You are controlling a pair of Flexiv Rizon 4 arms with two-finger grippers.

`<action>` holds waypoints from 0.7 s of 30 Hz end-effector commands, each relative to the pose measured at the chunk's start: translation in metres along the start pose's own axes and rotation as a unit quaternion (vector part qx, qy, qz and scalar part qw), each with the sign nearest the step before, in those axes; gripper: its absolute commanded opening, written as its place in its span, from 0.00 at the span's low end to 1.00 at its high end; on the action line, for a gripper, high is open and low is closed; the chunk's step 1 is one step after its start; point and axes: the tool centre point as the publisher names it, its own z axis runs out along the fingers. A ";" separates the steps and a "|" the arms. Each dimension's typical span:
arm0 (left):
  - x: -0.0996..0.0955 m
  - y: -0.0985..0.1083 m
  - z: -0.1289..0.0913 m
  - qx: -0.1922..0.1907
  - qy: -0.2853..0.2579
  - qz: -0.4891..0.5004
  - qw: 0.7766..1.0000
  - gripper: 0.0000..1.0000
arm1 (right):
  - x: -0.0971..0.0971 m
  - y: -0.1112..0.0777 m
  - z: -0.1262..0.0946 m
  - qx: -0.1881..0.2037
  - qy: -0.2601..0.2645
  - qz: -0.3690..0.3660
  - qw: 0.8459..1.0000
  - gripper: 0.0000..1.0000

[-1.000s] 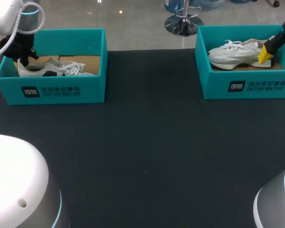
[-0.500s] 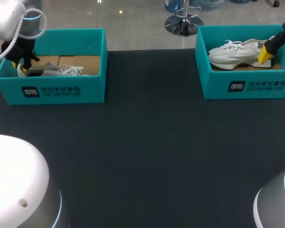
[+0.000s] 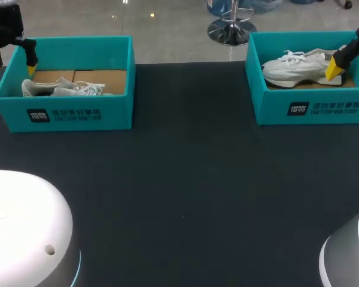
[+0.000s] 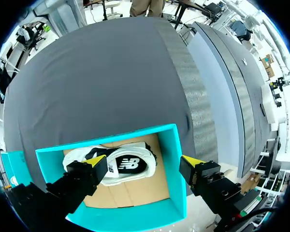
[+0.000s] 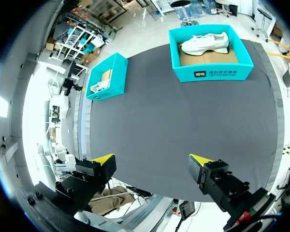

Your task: Take the shoe out of the shoebox, open the shoe tongue, remove and reinsert the insole, then place the shoe into the shoebox

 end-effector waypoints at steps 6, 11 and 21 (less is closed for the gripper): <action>-0.028 -0.056 -0.045 -0.007 0.012 -0.016 1.000 1.00 | 0.001 0.003 0.000 0.003 -0.001 0.000 1.000 1.00; -0.028 -0.056 -0.045 -0.007 0.012 -0.016 1.000 1.00 | 0.001 0.003 0.000 0.003 -0.001 0.000 1.000 1.00; -0.028 -0.056 -0.045 -0.007 0.012 -0.016 1.000 1.00 | 0.001 0.003 0.000 0.003 -0.001 0.000 1.000 1.00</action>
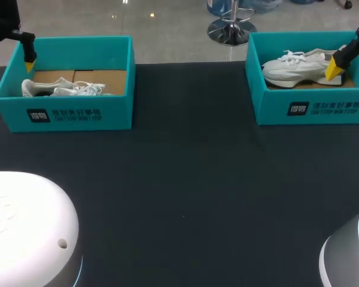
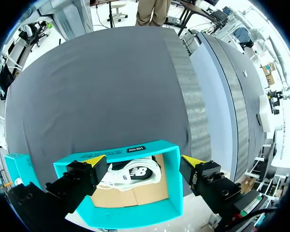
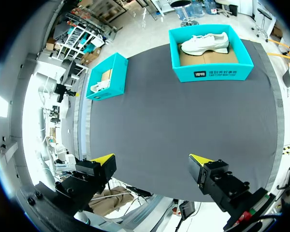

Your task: Take the shoe out of the shoebox, open the shoe tongue, remove and reinsert the insole, then place the shoe into the shoebox

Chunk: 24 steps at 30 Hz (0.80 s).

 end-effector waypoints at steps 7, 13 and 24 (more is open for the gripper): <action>0.000 -0.001 0.000 -0.001 0.001 0.000 1.000 1.00 | -0.030 0.063 -0.011 0.003 -0.060 0.047 0.997 1.00; 0.000 -0.001 0.000 -0.001 0.001 0.000 1.000 1.00 | -0.057 0.129 0.003 -0.009 -0.140 0.075 0.987 1.00; 0.000 -0.001 0.000 -0.001 0.001 0.000 1.000 1.00 | -0.093 0.230 0.055 0.025 -0.274 0.094 0.957 1.00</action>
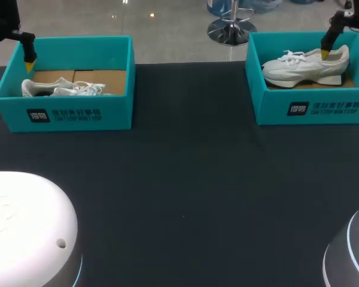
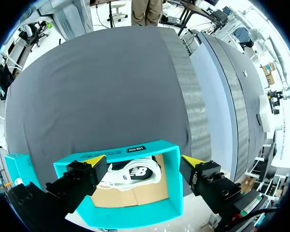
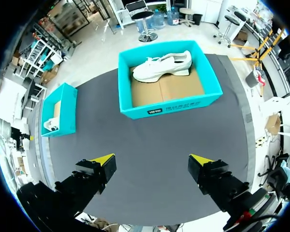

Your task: Take the shoe out of the shoebox, open the shoe tongue, remove and reinsert the insole, then place the shoe into the shoebox

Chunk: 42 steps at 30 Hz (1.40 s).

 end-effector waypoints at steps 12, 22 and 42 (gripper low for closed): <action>0.000 -0.001 0.000 -0.001 0.001 0.000 1.000 1.00 | 0.006 0.080 0.028 0.099 -0.110 0.008 0.989 1.00; 0.000 -0.001 0.000 -0.001 0.001 0.000 1.000 1.00 | 0.006 0.080 0.028 0.099 -0.110 0.008 0.989 1.00; 0.000 -0.001 0.000 -0.001 0.001 0.000 1.000 1.00 | -0.086 0.165 0.101 0.059 -0.152 0.004 0.987 1.00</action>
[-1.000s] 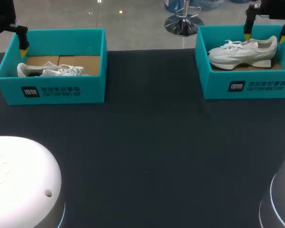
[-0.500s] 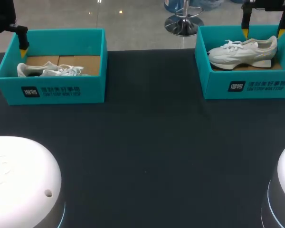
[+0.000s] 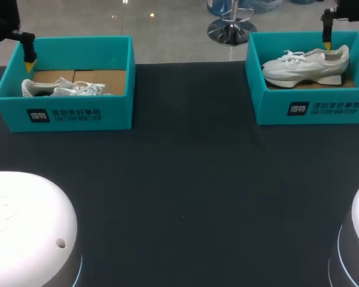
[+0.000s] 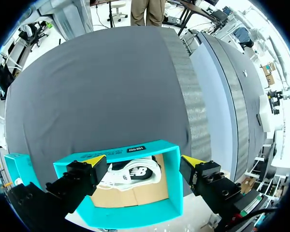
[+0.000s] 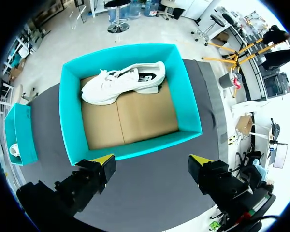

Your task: Take the shoe out of the shoebox, open the shoe tongue, remove and reinsert the insole, then place the shoe into the shoebox

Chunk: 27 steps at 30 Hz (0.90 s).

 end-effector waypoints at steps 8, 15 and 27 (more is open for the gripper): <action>0.000 -0.001 0.000 -0.001 0.001 0.000 1.000 1.00 | -0.003 0.065 0.046 -0.023 -0.023 -0.037 0.999 1.00; 0.000 -0.001 0.000 -0.001 0.001 0.000 1.000 1.00 | -0.013 0.095 0.069 0.018 -0.015 -0.030 0.999 1.00; 0.000 -0.001 0.000 -0.001 0.001 0.000 1.000 1.00 | -0.013 0.095 0.069 0.018 -0.015 -0.030 0.999 1.00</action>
